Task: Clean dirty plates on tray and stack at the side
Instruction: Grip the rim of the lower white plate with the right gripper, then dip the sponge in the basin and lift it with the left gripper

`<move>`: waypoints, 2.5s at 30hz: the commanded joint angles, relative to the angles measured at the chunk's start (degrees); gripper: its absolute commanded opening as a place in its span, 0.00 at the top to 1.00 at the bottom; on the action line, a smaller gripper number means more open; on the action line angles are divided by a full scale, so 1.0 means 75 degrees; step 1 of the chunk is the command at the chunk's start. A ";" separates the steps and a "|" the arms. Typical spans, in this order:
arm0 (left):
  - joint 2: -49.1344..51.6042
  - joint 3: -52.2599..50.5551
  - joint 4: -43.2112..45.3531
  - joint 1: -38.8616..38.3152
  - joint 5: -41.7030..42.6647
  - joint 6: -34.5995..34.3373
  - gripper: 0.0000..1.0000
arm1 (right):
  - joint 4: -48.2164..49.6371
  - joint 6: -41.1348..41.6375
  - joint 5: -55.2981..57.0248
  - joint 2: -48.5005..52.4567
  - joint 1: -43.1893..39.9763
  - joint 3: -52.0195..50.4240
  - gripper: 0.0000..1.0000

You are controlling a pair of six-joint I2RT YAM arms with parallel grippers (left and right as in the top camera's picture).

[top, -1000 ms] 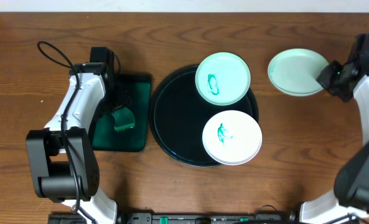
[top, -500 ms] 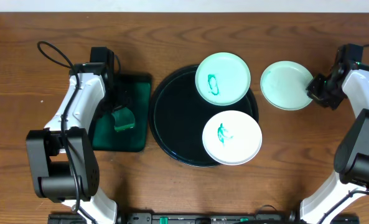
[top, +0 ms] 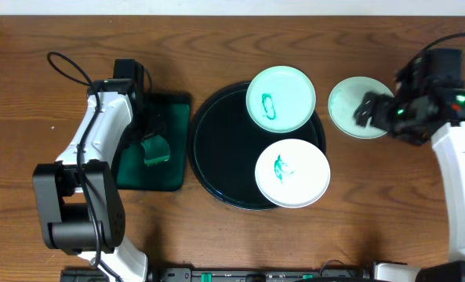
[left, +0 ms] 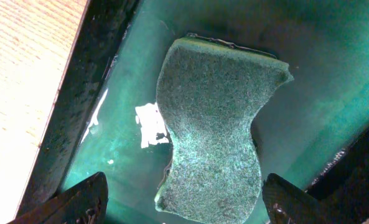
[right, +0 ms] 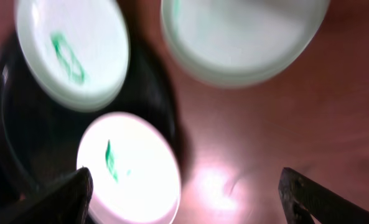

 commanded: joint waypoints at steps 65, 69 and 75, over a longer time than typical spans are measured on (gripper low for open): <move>0.0708 -0.0160 0.0396 0.0012 0.0423 -0.0012 0.46 | 0.6344 0.1419 -0.0880 0.1941 0.2865 -0.4980 0.99; 0.1416 -0.0160 0.0484 0.0012 0.0425 -0.0012 0.54 | 0.6341 0.1419 -0.0959 0.1941 0.2865 -0.4980 0.99; 0.1784 -0.0157 0.0708 0.0012 0.0428 -0.0015 0.93 | 0.6280 0.1419 -0.1078 0.1941 0.2865 -0.4980 0.99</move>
